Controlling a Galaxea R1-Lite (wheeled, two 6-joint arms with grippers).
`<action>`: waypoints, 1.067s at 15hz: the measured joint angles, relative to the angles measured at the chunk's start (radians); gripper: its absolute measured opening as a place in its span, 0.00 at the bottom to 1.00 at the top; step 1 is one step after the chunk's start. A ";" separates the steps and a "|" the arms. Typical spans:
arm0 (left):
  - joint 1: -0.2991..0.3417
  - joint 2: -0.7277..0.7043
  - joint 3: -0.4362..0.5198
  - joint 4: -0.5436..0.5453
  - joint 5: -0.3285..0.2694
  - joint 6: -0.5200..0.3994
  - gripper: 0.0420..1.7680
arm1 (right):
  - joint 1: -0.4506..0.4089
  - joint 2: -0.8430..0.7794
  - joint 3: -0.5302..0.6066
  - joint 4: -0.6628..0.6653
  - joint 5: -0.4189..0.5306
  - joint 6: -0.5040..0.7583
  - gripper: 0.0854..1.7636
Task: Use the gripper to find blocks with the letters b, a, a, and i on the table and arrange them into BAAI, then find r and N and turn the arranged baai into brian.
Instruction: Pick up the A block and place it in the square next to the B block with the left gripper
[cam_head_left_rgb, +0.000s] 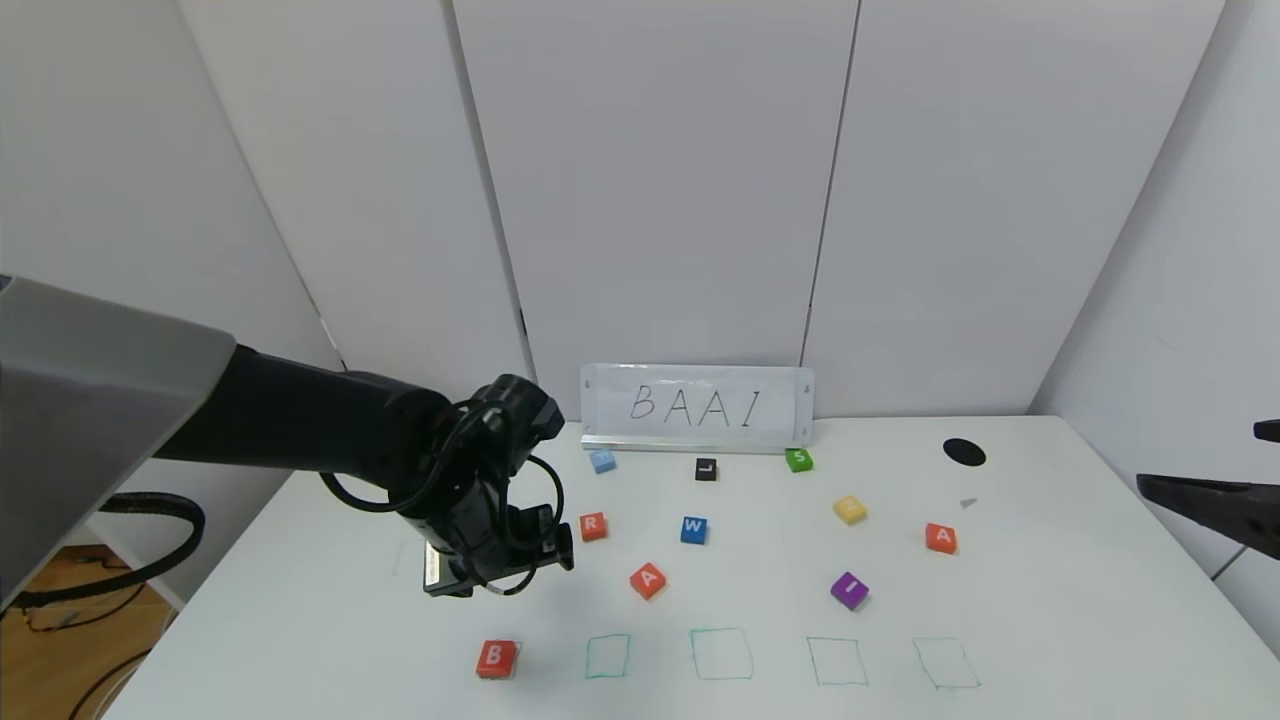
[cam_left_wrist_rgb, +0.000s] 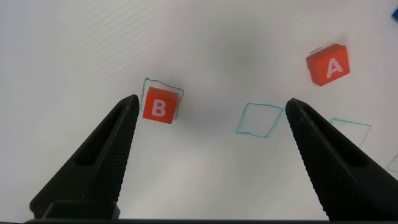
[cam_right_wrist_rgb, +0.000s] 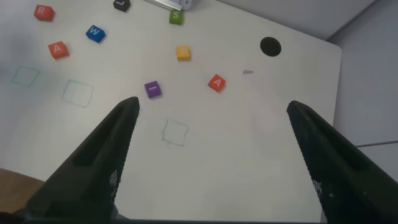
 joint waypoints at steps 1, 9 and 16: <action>-0.009 0.010 -0.066 0.057 -0.003 -0.055 0.95 | 0.015 0.001 0.002 0.000 0.000 0.004 0.97; -0.141 0.154 -0.437 0.320 -0.033 -0.454 0.96 | 0.102 -0.010 0.031 -0.041 0.007 0.017 0.97; -0.190 0.302 -0.538 0.333 -0.014 -0.637 0.96 | 0.204 -0.026 0.076 -0.056 0.001 0.017 0.97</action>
